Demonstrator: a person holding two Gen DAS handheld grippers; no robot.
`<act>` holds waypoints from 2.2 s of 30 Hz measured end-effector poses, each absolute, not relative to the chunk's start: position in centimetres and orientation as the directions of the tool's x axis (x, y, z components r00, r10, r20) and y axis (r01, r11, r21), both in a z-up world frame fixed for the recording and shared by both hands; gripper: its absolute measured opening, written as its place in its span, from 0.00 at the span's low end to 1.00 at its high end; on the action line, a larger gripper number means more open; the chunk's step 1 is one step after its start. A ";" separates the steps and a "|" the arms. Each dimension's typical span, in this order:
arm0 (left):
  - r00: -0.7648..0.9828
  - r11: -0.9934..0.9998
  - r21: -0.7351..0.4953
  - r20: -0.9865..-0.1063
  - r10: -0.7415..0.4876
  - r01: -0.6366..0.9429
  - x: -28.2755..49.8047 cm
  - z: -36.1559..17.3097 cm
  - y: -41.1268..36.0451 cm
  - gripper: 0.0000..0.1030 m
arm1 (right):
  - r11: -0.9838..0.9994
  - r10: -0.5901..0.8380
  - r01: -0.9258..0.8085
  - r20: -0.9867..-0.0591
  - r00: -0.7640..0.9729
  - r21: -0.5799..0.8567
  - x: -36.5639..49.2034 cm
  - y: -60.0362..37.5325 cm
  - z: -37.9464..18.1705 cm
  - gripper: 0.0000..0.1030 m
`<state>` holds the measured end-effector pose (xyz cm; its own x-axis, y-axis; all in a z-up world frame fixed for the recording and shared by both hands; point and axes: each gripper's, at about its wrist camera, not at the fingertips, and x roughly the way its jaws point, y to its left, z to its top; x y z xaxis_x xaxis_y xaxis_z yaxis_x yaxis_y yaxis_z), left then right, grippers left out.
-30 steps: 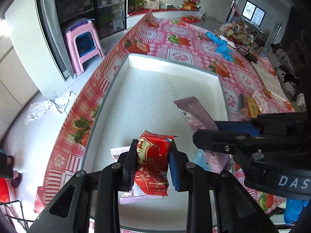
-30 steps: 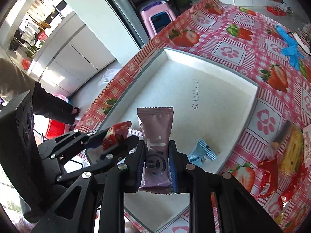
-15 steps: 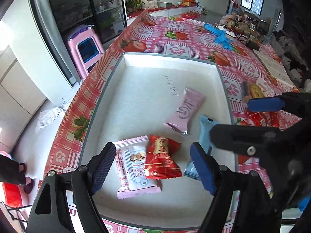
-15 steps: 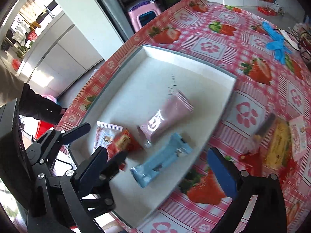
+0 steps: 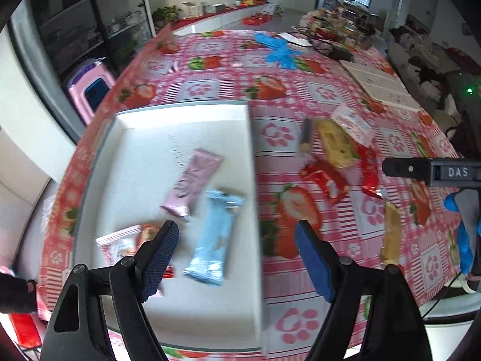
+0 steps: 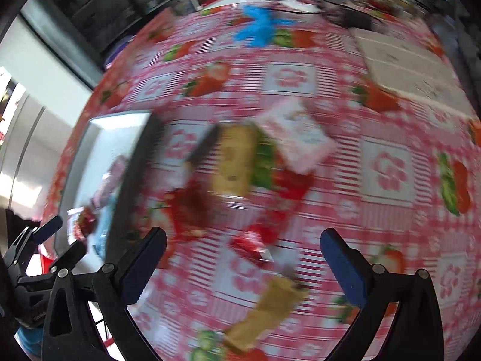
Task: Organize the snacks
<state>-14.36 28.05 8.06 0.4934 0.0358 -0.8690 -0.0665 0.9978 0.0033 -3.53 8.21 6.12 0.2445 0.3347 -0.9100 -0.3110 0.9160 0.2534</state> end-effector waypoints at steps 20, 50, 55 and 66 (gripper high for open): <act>0.320 0.965 -0.159 -0.943 -0.087 -0.208 -6.4 1.5 22.7 0.80 | 0.938 0.323 -0.215 -0.908 0.265 0.271 -2.0 6.0 2.6 1.00; 0.469 0.996 0.003 -0.882 0.047 -0.095 -10.2 2.2 18.8 0.83 | 0.976 0.081 -0.216 -0.903 0.422 -0.013 -7.9 -4.8 1.9 0.94; 0.481 0.994 -0.008 -0.875 0.045 -0.108 -9.7 0.5 18.3 0.86 | 0.983 0.084 -0.185 -0.887 0.454 -0.002 -7.6 -4.1 0.7 1.00; 0.584 0.997 -0.003 -0.811 0.042 -0.075 -10.7 -0.4 17.9 1.00 | 0.982 0.110 -0.190 -0.822 0.559 0.003 -8.9 -4.4 0.4 1.00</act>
<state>-10.72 17.94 -0.37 0.5837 0.0419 -0.8109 -0.0753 0.9972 -0.0026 -8.94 -4.36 0.37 0.5586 0.1102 -0.8221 -0.1898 0.9818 0.0027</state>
